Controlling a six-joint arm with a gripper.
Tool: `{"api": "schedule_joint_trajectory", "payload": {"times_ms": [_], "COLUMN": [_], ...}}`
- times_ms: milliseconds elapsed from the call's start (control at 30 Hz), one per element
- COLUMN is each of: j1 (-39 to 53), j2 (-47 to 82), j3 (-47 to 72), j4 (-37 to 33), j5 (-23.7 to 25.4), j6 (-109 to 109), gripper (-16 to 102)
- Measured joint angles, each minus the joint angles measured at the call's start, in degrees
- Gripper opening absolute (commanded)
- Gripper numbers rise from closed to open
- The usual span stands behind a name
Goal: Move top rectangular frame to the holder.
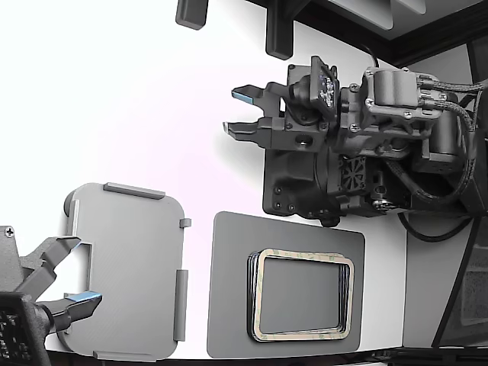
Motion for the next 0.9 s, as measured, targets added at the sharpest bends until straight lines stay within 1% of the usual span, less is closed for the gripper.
{"api": "schedule_joint_trajectory", "payload": {"times_ms": [133, 267, 333, 433, 533, 600, 700, 767, 900], "j1": [0.0, 0.4, 2.0, 6.6, 11.0, 13.7, 17.9, 20.8, 25.6], "j2": [-3.0, -8.7, -12.1, -17.8, -23.3, -26.9, -31.3, -32.8, -34.5], "j3": [-4.0, -9.3, -12.6, -18.5, -25.0, -29.3, -35.2, -37.7, -38.8], "j4": [-0.4, 0.0, 1.8, 5.8, 10.5, 13.9, 18.3, 19.8, 21.3], "j5": [-1.1, -3.9, -4.6, -4.3, -6.0, -6.0, -4.7, -3.8, -4.5], "j6": [-1.1, -5.0, -7.5, -12.0, -15.8, -17.8, -18.2, -17.9, -17.6], "gripper": [100, 100, 100, 100, 100, 100, 100, 100, 100]}}
